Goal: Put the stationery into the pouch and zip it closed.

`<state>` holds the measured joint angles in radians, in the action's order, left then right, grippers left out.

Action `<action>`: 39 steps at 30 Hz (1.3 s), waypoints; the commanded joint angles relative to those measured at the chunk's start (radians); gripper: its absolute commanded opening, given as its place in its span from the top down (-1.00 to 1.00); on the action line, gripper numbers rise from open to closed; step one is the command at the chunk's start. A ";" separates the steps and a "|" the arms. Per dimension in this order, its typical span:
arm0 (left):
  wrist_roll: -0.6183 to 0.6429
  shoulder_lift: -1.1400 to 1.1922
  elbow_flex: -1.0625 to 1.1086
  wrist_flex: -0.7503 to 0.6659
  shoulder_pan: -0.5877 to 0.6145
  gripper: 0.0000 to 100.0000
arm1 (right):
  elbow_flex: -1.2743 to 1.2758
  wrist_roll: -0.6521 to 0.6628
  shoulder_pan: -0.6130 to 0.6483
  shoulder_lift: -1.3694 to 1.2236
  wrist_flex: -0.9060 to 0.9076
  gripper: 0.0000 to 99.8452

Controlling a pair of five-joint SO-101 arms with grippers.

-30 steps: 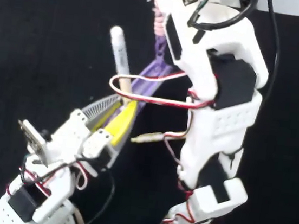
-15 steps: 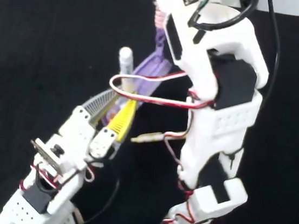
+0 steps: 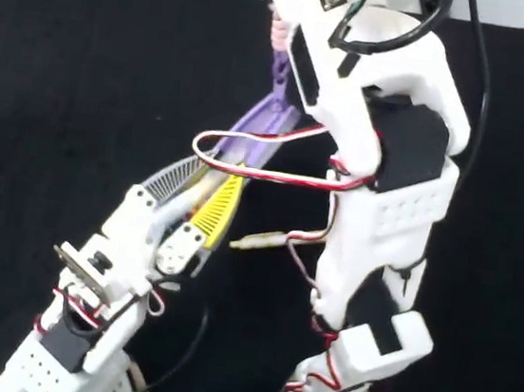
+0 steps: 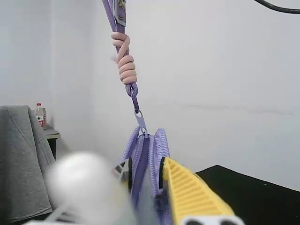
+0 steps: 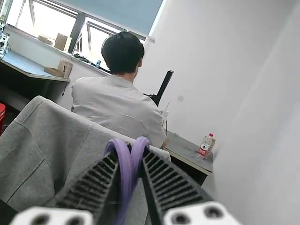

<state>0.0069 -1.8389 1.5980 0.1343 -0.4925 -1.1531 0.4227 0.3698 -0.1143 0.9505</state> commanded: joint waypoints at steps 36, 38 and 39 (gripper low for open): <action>0.152 0.017 -0.705 0.836 0.183 0.71 | -0.015 -0.011 -0.006 -0.111 -0.170 0.98; 0.092 0.017 -0.720 0.908 0.076 0.71 | -0.016 -0.011 0.000 -0.134 -0.195 0.98; 0.071 0.017 -0.727 0.941 0.038 0.71 | -0.016 -0.008 0.005 -0.145 -0.207 0.98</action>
<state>0.1849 -1.8343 0.9429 0.9597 -0.2685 -1.1531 0.4227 0.3698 -0.2447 0.8109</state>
